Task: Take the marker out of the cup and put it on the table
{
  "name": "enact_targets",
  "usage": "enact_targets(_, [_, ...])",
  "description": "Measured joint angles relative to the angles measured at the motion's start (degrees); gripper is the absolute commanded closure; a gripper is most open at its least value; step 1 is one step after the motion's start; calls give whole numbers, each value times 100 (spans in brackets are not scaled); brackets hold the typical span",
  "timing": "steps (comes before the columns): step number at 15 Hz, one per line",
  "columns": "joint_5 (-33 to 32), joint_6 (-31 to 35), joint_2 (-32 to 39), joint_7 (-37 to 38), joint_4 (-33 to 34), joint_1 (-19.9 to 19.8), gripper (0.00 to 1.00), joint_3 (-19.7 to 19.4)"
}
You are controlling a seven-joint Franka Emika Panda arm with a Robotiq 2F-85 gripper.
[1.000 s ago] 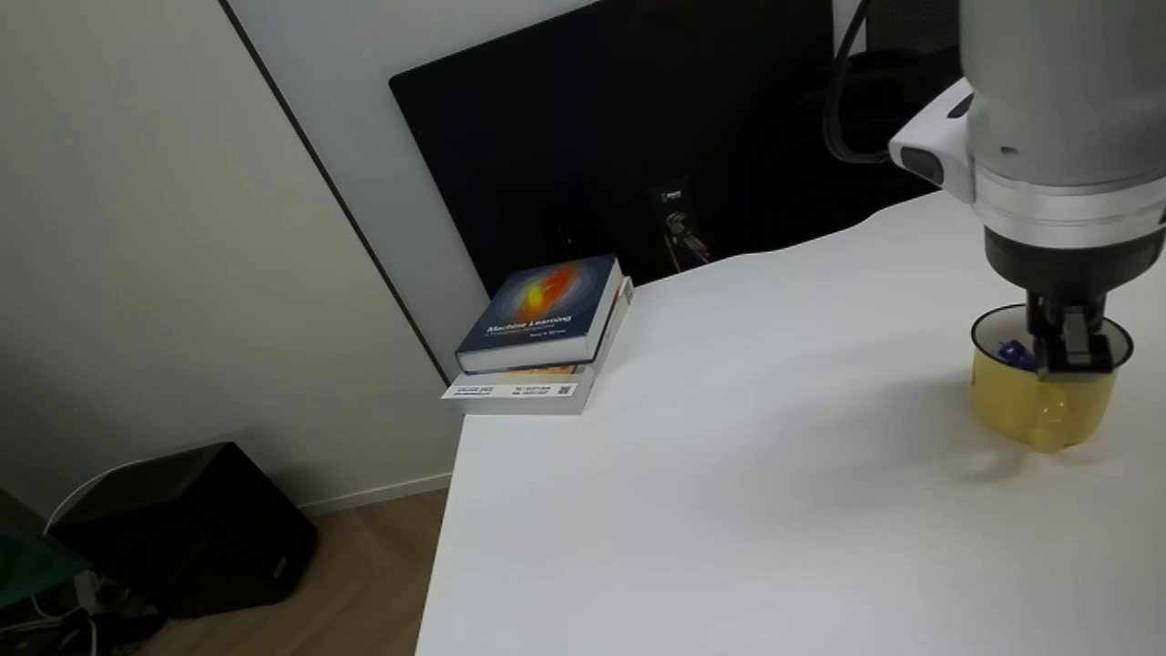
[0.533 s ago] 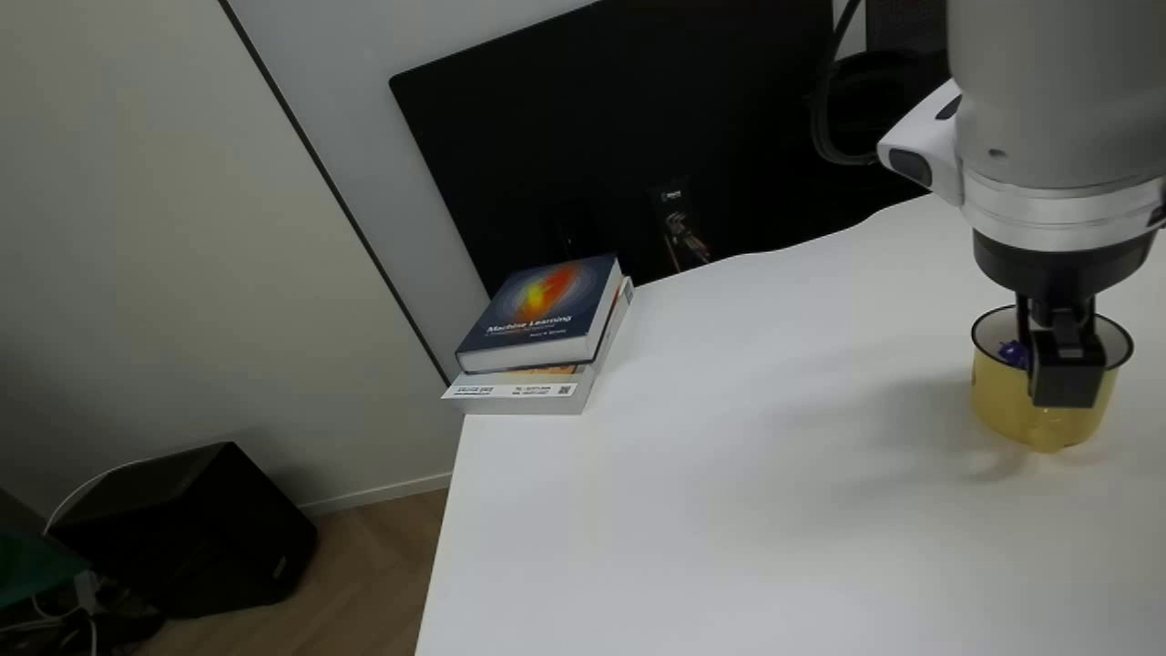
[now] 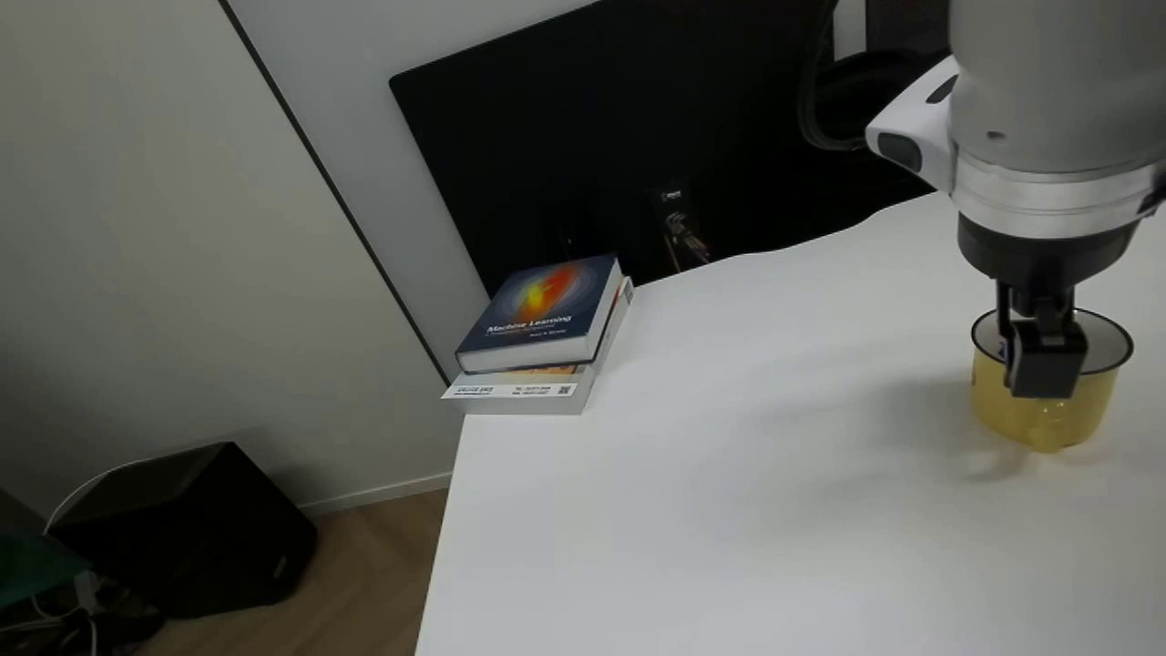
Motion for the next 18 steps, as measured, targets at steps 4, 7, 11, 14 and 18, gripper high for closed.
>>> enact_targets(4, [-36,22,0,0,-8,-3,55,-17])
enact_targets(7, [-36,26,2,0,-26,-3,75,-25])
enact_targets(11, [-36,31,9,0,-50,0,99,-26])
enact_targets(14, [-39,35,13,0,-61,4,98,-26])
enact_targets(18, [-41,36,13,0,-61,4,66,-26])
